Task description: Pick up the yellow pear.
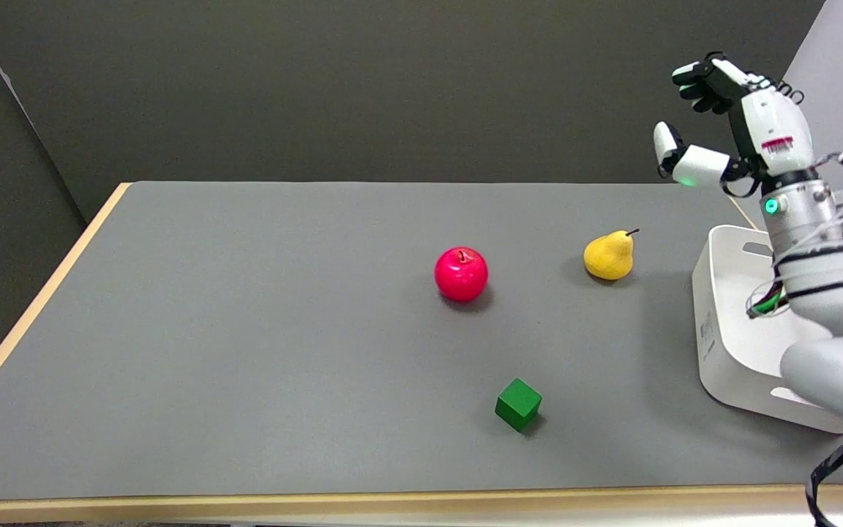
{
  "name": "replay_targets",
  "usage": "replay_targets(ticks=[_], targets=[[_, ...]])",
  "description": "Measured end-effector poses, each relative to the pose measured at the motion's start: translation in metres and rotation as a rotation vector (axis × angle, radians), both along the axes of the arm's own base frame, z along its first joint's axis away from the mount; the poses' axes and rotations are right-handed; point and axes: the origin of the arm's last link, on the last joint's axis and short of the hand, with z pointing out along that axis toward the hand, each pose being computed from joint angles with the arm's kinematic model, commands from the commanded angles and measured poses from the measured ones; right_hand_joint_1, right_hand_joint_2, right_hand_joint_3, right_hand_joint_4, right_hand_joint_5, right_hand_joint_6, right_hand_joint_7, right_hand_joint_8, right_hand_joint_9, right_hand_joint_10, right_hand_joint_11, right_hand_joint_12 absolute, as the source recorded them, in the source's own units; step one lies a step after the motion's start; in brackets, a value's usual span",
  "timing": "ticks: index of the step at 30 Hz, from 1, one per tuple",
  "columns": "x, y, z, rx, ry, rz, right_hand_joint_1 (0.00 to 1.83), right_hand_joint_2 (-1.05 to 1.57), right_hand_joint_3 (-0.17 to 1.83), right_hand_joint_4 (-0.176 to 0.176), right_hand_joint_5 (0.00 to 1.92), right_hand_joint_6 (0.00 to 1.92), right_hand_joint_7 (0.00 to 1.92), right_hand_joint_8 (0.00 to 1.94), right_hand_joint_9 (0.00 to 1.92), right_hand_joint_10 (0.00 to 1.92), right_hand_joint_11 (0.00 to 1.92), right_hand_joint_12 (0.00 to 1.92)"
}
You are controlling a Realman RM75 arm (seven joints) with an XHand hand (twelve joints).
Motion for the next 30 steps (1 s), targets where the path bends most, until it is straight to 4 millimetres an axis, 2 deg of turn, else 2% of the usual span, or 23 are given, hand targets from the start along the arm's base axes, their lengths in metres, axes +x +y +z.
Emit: replay_targets(ticks=[9,14,19,30], targets=[[0.022,-0.013,0.01,-0.044,0.073,-0.146,0.62,0.65,0.91,0.028,0.41,0.77,0.6,0.75,0.53,1.18,0.38,1.63],[0.023,-0.015,0.009,-0.041,0.1,-0.241,0.61,0.64,0.9,0.031,0.41,0.76,0.58,0.72,0.51,1.15,0.38,1.63],[0.017,-0.016,0.005,-0.03,0.113,-0.334,0.56,0.64,0.87,0.034,0.39,0.73,0.54,0.65,0.45,1.12,0.37,1.61],[-0.015,-0.021,-0.001,0.007,0.111,-0.561,0.5,0.63,0.86,0.032,0.35,0.64,0.42,0.47,0.27,0.92,0.25,1.48]])
